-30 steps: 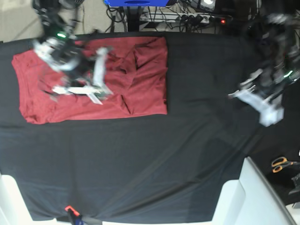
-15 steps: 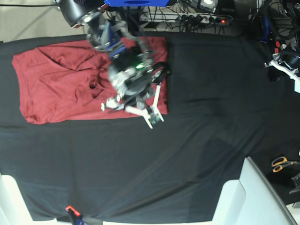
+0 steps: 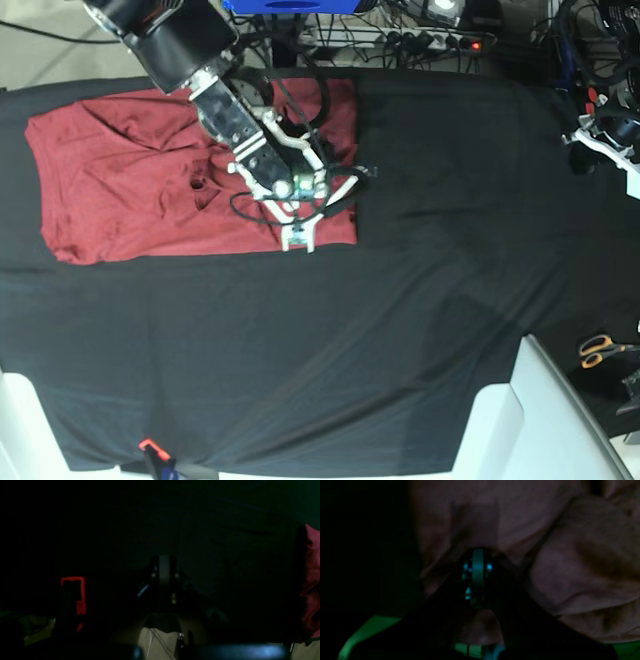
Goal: Fold the T-shirt properly
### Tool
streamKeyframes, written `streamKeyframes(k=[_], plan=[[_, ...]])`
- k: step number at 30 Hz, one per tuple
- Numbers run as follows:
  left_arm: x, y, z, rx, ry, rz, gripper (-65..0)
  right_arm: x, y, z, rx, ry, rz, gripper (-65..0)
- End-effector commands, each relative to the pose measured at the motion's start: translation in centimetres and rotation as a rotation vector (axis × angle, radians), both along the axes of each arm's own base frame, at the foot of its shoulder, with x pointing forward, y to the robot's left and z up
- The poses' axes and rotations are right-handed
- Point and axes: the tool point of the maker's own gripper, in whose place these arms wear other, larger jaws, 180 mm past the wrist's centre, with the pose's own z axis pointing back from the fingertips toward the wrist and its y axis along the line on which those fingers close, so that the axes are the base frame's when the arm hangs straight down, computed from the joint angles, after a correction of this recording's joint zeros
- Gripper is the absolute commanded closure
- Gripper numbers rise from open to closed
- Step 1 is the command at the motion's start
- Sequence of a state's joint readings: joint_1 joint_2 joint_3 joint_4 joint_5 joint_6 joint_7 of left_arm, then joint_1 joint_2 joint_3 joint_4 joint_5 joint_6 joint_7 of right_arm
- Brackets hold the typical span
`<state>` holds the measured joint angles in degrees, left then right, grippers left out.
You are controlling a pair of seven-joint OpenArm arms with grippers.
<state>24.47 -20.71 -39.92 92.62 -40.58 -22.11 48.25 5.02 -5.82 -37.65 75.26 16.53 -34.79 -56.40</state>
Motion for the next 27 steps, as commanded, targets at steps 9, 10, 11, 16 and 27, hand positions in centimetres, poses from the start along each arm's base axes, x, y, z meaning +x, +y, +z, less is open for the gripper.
streamKeyframes(k=[9,10,11,16,27], plan=[[0.5,1.3,0.0,-0.001,-0.014,0.027,0.0,0.4,-1.8,-0.1,-0.014,0.012,-0.138,-0.6],[0.4,1.4,-0.1,-0.005,-0.011,0.031,0.0,0.0,-1.9,-0.3,-0.015,0.021,-0.138,-0.6],[0.7,1.4,0.0,-0.007,-0.017,0.034,0.0,-0.2,-2.3,-0.3,-0.014,0.023,-0.152,-0.6],[1.0,1.5,0.1,-0.008,-0.024,0.035,0.0,-0.1,-3.0,1.6,0.042,-0.012,-0.194,-0.6],[1.9,1.1,0.6,-0.008,-0.047,0.023,0.0,-0.6,-4.4,2.8,0.080,0.007,-0.251,-0.5]])
